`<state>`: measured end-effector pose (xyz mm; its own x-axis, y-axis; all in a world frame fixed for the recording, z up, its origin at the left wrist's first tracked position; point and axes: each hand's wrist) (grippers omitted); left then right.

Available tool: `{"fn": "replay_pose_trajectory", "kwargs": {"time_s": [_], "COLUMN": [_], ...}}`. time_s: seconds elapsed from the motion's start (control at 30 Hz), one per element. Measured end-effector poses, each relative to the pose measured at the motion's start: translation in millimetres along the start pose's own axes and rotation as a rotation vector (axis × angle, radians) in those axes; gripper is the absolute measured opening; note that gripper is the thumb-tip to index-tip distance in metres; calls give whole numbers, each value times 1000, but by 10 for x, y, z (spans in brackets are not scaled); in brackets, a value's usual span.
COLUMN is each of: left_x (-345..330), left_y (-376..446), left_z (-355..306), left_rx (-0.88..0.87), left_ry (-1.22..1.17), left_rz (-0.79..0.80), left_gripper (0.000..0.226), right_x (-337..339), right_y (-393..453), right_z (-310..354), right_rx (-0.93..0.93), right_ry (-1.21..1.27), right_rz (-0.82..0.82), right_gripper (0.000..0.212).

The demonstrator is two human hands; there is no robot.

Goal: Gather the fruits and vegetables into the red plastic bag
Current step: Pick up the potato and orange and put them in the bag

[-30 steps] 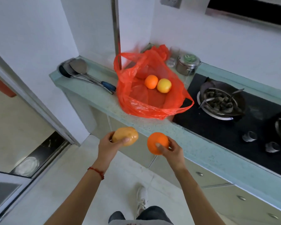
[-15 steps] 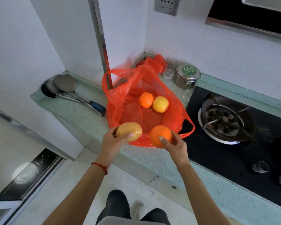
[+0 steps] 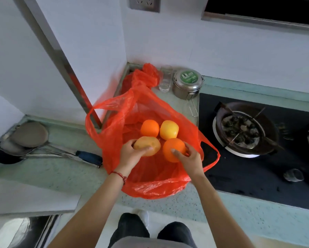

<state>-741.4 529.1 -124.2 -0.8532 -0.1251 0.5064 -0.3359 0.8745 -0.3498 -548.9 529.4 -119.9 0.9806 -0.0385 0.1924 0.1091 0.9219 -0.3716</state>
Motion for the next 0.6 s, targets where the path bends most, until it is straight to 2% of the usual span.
{"fn": "replay_pose_trajectory", "kwargs": {"time_s": [0.07, 0.13, 0.6], "left_x": [-52, -95, -260], "left_y": [99, 186, 632], "left_z": [9, 18, -126], "left_rx": [17, 35, 64], "left_ry": [17, 30, 94], "left_rz": [29, 33, -36], "left_gripper": [67, 61, 68], "right_x": [-34, -64, -186], "right_y": [73, 150, 616], "right_z": [3, 2, 94], "right_rx": [-23, -47, -54], "right_ry": [-16, -42, -111], "right_rz": [-16, -19, -22], "right_gripper": [73, 72, 75]}}
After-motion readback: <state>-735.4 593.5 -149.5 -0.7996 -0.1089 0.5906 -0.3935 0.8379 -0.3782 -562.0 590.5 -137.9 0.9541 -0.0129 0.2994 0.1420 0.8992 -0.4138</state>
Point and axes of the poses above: each hand's wrist, its own y-axis towards the middle knuckle, its own x-axis out of the back of the hand, z = x × y, and after that the axes turned 9 degrees about y, right-handed
